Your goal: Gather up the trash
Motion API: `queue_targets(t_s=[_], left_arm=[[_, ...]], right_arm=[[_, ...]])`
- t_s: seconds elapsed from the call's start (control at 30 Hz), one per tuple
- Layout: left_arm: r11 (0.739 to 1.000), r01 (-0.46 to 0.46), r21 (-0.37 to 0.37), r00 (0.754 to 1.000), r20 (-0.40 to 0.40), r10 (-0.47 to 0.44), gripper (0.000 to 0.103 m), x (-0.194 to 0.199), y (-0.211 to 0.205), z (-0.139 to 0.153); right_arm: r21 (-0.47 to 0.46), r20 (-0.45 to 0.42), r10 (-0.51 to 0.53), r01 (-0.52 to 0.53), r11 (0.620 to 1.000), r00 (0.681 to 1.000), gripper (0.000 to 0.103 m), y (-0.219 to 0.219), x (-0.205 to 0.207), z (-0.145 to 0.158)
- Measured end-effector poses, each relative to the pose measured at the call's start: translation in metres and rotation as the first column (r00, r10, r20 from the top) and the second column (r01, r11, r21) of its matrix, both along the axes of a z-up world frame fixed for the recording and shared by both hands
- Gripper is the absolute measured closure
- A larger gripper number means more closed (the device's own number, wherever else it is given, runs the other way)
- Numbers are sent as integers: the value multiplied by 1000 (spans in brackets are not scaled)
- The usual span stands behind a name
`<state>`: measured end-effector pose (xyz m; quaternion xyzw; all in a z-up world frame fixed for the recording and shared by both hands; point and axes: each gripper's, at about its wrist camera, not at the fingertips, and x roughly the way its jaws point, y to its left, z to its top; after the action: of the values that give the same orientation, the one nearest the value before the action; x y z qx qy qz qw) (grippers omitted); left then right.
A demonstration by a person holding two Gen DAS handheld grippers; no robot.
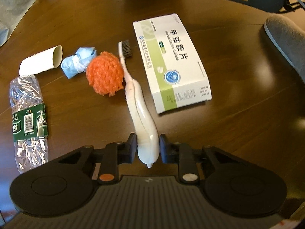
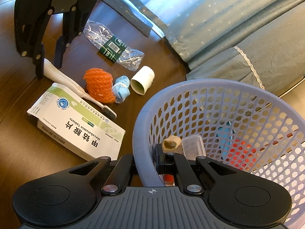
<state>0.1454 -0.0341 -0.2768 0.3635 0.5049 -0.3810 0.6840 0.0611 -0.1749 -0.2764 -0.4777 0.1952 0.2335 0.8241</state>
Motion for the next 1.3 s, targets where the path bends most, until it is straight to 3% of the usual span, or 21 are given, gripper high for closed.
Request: queue_targets(t_s=[0.17,0.3,0.4,0.57,0.8,1.07,1.3], left_arm=[[993,100,66,994,38,-103,82,-17,19,0],[964,215,157,970,80,-230,82,-33,43,1],[975,155,162,980,98,-172,79,-31,60,3],[997,-2,81,997,78,-5,77,-15,66,9],[993,-122,12,993,1,122,77,3,47,2],[996,-87,32,996,-6,87,85,4,43,1],[993,34,111,990,132,-49,86,-10,44,17]], right_arm=[[3,0,-2,2,1000,1000,102,0,0,0],[3,0,-4,4,1000,1000,102,-1,0,1],[3,-1,-3,3,1000,1000,102,-1,0,1],[-5,-2,0,0,1000,1000,102,0,0,1],[-10,-2,1,-1,1000,1000,102,-1,-1,1],[-6,-3,-2,2,1000,1000,102,-1,-1,2],[-3,-3,-6,6,1000,1000,102,1,0,3]])
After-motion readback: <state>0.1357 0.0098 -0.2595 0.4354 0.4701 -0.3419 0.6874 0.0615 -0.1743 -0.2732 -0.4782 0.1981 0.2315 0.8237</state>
